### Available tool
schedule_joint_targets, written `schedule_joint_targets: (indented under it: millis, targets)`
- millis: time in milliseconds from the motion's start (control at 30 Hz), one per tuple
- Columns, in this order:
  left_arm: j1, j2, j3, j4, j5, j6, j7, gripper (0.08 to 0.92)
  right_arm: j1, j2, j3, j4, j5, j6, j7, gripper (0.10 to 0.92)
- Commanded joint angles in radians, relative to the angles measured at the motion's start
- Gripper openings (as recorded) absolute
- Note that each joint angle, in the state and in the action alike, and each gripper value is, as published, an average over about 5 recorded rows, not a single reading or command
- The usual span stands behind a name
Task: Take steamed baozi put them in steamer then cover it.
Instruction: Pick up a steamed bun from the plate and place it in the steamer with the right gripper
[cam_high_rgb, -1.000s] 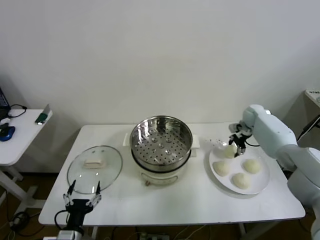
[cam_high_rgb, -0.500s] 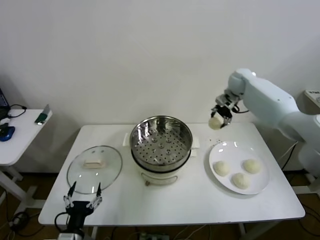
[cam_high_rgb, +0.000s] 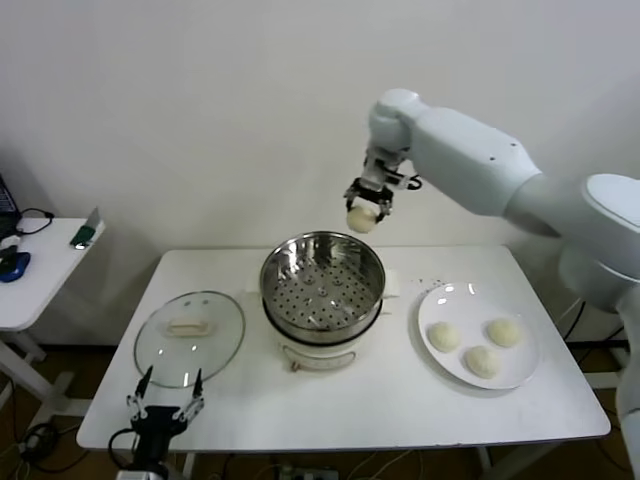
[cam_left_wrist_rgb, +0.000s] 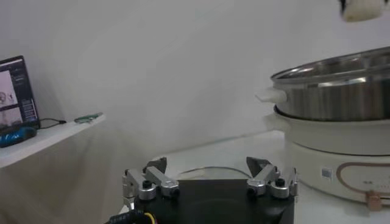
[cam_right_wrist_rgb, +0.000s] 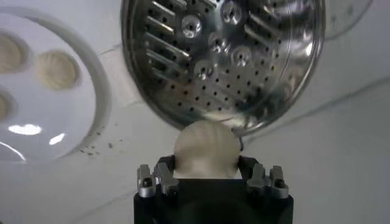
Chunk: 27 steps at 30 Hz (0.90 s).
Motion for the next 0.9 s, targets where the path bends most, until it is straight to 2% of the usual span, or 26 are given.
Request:
schedule_joint_targets:
  millis: [33, 233, 467, 900]
  targets:
    - [0.003, 0.003, -0.001, 0.000, -0.002, -0.001, 0.000, 0.823, -0.076, 0.122, 0.010, 0.054, -0.245, 0.130, 0.066, 0.682]
    - [0.009, 0.004, -0.005, 0.001, -0.006, -0.002, 0.000, 0.823, -0.160, 0.155, 0.040, 0.010, -0.407, 0.181, 0.114, 0.687]
    - [0.008, 0.006, -0.006, 0.008, -0.010, -0.003, 0.000, 0.823, -0.222, 0.180, 0.059, -0.043, -0.507, 0.211, 0.167, 0.687]
    - [0.007, 0.004, -0.005, 0.013, -0.012, -0.002, 0.000, 0.823, -0.275, 0.218, 0.085, -0.131, -0.576, 0.232, 0.209, 0.694]
